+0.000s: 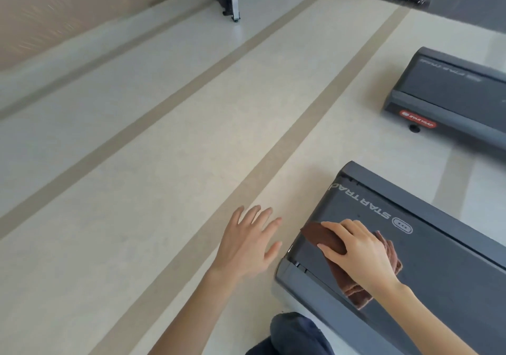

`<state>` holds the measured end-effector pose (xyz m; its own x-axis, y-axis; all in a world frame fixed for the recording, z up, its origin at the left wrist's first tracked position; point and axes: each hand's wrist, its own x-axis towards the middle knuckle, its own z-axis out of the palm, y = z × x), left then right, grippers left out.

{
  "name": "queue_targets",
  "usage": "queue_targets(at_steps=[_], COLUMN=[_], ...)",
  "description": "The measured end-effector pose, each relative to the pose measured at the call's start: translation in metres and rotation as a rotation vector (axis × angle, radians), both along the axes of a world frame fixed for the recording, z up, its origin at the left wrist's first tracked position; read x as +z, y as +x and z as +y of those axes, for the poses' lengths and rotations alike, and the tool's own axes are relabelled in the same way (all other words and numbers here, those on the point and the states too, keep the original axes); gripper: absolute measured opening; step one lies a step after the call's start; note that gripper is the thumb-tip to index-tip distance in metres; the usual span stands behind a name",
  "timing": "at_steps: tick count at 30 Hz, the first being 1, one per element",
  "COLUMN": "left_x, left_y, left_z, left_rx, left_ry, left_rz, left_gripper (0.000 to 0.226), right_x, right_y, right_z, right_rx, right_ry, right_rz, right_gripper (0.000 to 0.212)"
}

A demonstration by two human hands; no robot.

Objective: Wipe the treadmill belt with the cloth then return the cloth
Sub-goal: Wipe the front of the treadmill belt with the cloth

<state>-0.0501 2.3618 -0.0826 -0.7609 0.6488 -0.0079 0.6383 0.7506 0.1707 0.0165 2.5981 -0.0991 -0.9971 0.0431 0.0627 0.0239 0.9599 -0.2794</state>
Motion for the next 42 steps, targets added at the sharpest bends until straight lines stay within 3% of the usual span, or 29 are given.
queue_targets(at_steps=[5, 14, 25, 37, 42], left_x=[0.021, 0.031, 0.057, 0.042, 0.058], left_y=[-0.027, -0.129, -0.272, -0.425, -0.499], left_z=[0.013, 0.063, 0.134, 0.21, 0.228], left_rx=[-0.127, -0.344, -0.572, -0.956, -1.1], left_ry=[-0.057, -0.122, -0.05, -0.048, 0.044], left_rz=[0.003, -0.055, 0.122, 0.052, 0.044], left_gripper=[0.046, 0.05, 0.042, 0.044, 0.043], right_x=[0.018, 0.034, 0.053, 0.049, 0.062], right_y=[-0.003, -0.07, -0.155, -0.254, -0.317], right_z=[0.009, 0.044, 0.073, 0.069, 0.049], right_rx=[-0.096, -0.257, -0.487, -0.877, -1.024], right_ry=[-0.038, -0.052, -0.094, -0.167, -0.125], right_rz=[-0.089, -0.035, 0.032, -0.007, 0.06], right_gripper=[0.035, 0.035, 0.037, 0.038, 0.036])
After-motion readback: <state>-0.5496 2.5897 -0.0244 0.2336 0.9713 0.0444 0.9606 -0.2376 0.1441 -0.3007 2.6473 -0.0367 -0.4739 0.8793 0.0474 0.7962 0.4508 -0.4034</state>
